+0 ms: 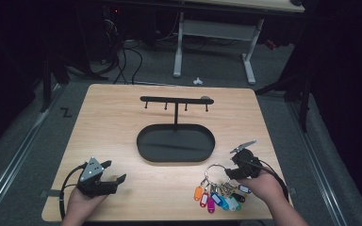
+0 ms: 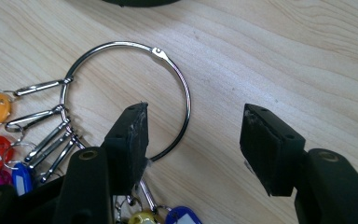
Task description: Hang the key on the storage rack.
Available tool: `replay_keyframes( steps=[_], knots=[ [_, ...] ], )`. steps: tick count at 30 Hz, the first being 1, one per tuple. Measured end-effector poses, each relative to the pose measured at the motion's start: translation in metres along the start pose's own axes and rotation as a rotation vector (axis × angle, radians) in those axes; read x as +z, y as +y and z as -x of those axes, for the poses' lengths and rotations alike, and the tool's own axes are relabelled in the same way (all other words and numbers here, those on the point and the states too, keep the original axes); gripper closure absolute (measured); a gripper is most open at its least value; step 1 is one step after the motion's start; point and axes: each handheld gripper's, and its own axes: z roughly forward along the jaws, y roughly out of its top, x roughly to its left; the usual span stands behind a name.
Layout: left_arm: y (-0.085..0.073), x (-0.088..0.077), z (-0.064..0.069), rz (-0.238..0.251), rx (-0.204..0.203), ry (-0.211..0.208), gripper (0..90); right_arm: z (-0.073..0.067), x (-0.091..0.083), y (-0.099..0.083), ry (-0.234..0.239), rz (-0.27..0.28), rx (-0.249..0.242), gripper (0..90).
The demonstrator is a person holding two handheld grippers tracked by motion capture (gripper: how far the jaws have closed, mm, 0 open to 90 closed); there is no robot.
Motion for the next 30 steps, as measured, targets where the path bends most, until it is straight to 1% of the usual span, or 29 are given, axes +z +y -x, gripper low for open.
replay_keyframes(
  steps=[3, 5, 9, 13, 16, 17, 20, 21, 22, 24, 26, 27, 28, 29, 30],
  knots=[
    [0.000, 0.000, 0.000, 0.001, -0.001, 0.002, 20.5, 0.003, 0.002, 0.005, 0.002, -0.044, -0.017, 42.0],
    [0.000, 0.000, 0.000, -0.001, -0.001, 0.002, 20.3, 0.004, 0.003, 0.008, 0.006, -0.064, -0.015, 41.9],
    [0.000, 0.000, 0.000, -0.008, 0.004, -0.002, 20.3, 0.004, 0.006, 0.014, 0.008, -0.104, -0.035, 40.9],
    [0.000, 0.001, 0.002, -0.008, 0.009, -0.004, 20.3, 0.002, 0.006, 0.023, 0.015, -0.136, -0.063, 40.5],
    [0.000, 0.001, 0.002, -0.008, 0.011, -0.005, 20.3, -0.001, 0.007, 0.029, 0.029, -0.158, -0.077, 40.0],
    [0.001, 0.001, 0.002, -0.008, 0.014, -0.005, 20.3, -0.001, 0.008, 0.031, 0.034, -0.159, -0.090, 39.9],
    [0.001, 0.001, 0.002, -0.007, 0.012, -0.007, 20.0, -0.004, 0.010, 0.037, 0.044, -0.193, -0.116, 38.2],
    [0.001, 0.001, 0.002, -0.006, 0.012, -0.007, 20.0, -0.006, 0.011, 0.039, 0.044, -0.205, -0.112, 37.2],
    [0.001, 0.000, 0.002, -0.006, 0.011, -0.007, 20.0, -0.005, 0.013, 0.041, 0.050, -0.211, -0.133, 36.6],
    [0.001, 0.001, 0.002, -0.003, 0.010, -0.008, 19.9, -0.006, 0.016, 0.044, 0.056, -0.226, -0.143, 34.7],
    [0.001, 0.000, 0.002, -0.005, 0.011, -0.008, 19.9, -0.006, 0.019, 0.047, 0.068, -0.246, -0.140, 33.6],
    [0.000, 0.001, 0.002, -0.006, 0.011, -0.009, 19.9, -0.004, 0.021, 0.049, 0.072, -0.243, -0.181, 33.2],
    [0.001, 0.000, 0.002, -0.008, 0.011, -0.011, 19.8, -0.008, 0.021, 0.049, 0.072, -0.271, -0.132, 32.7],
    [0.000, 0.001, 0.002, -0.009, 0.012, -0.013, 19.9, -0.003, 0.025, 0.051, 0.078, -0.250, -0.206, 32.5],
    [0.000, 0.001, 0.002, -0.010, 0.013, -0.013, 19.8, -0.009, 0.025, 0.052, 0.073, -0.291, -0.132, 32.5]
  ],
)
